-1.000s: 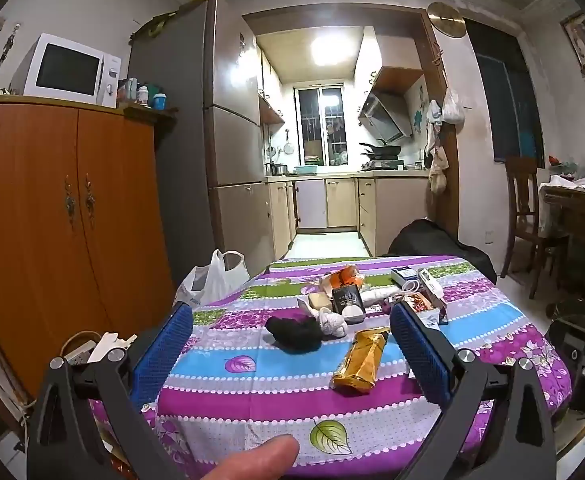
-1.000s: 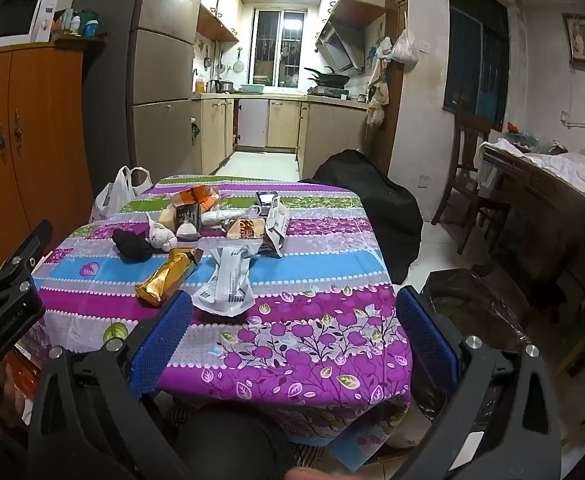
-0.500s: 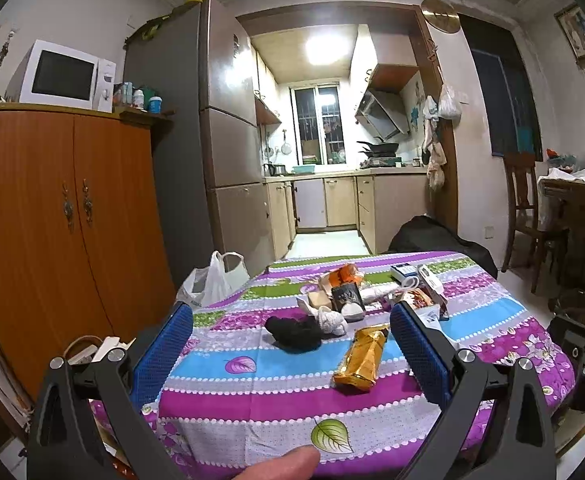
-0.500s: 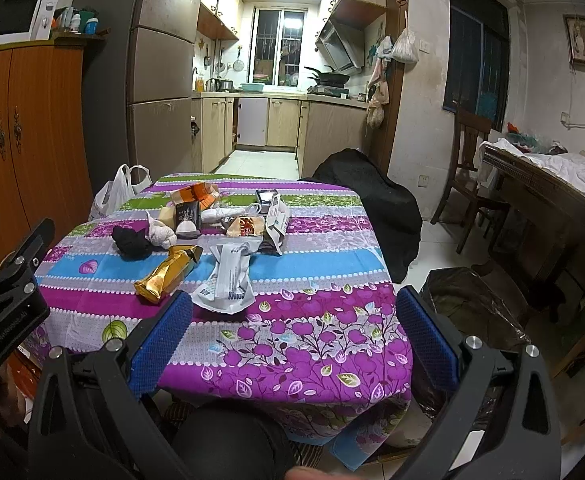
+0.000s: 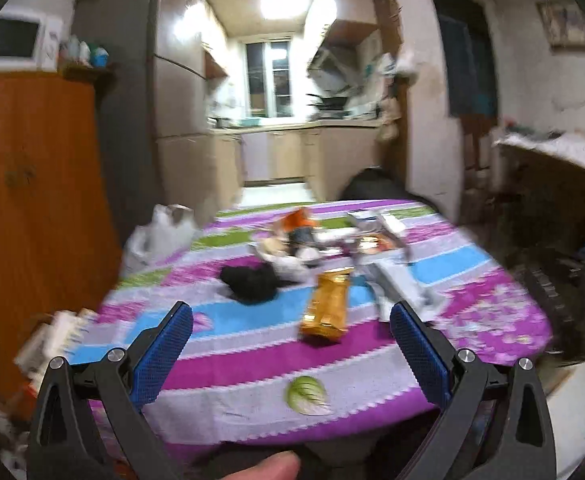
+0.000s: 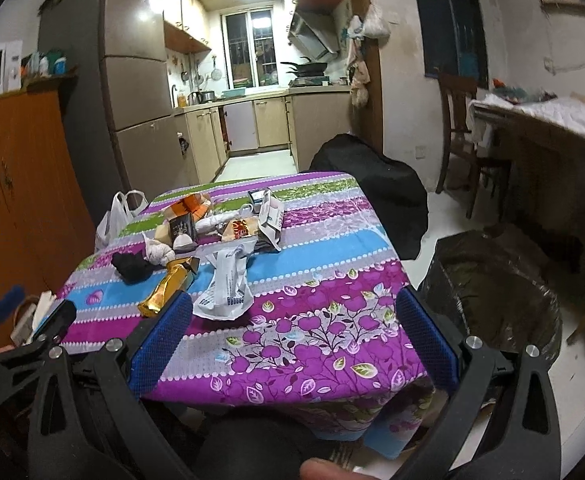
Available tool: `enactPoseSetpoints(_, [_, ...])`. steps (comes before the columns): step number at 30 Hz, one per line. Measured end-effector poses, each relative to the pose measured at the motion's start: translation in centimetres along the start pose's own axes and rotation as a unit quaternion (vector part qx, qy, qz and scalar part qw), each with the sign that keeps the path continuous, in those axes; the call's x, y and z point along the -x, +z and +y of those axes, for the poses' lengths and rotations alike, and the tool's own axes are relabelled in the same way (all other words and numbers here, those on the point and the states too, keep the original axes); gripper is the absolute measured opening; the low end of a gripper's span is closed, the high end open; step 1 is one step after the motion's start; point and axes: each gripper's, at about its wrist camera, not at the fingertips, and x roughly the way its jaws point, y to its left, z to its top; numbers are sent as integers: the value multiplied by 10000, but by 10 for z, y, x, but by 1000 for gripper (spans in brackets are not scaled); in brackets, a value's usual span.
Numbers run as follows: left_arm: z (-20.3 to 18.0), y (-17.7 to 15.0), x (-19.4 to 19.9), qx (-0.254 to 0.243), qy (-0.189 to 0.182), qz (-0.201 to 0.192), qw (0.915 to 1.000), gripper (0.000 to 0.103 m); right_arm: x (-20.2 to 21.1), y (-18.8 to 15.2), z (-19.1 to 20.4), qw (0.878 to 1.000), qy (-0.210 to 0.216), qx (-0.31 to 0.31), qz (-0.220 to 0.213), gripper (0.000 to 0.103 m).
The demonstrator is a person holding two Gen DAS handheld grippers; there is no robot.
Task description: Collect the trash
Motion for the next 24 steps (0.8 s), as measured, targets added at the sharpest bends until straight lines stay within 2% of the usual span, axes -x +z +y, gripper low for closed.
enactPoseSetpoints(2, [3,-3,-2,-83,-170,109,9998,98,-3,-1,0,9999,65,-72,-76,98])
enactPoseSetpoints(7, [3,-13,-12,-287,-140,314,9990,98,-12,0,10,9998,197,98,-12,98])
enactPoseSetpoints(10, [-1,-17,-20,-548,-127,481,9973,98,-22,0,13,9988,369,131,283,98])
enactPoseSetpoints(12, [-4,-19,-25,-691,-40,614,9957,98,-31,2,10,9967,578,-80,563,98])
enactPoseSetpoints(15, [4,-18,-39,-541,-11,865,9948,98,-39,8,10,9964,600,-157,577,98])
enactPoseSetpoints(18, [11,-19,-57,-511,50,1162,9919,98,-54,16,18,9950,654,50,748,98])
enactPoseSetpoints(24, [23,-16,-80,-427,129,1311,9904,98,-97,22,39,9919,500,525,1046,98])
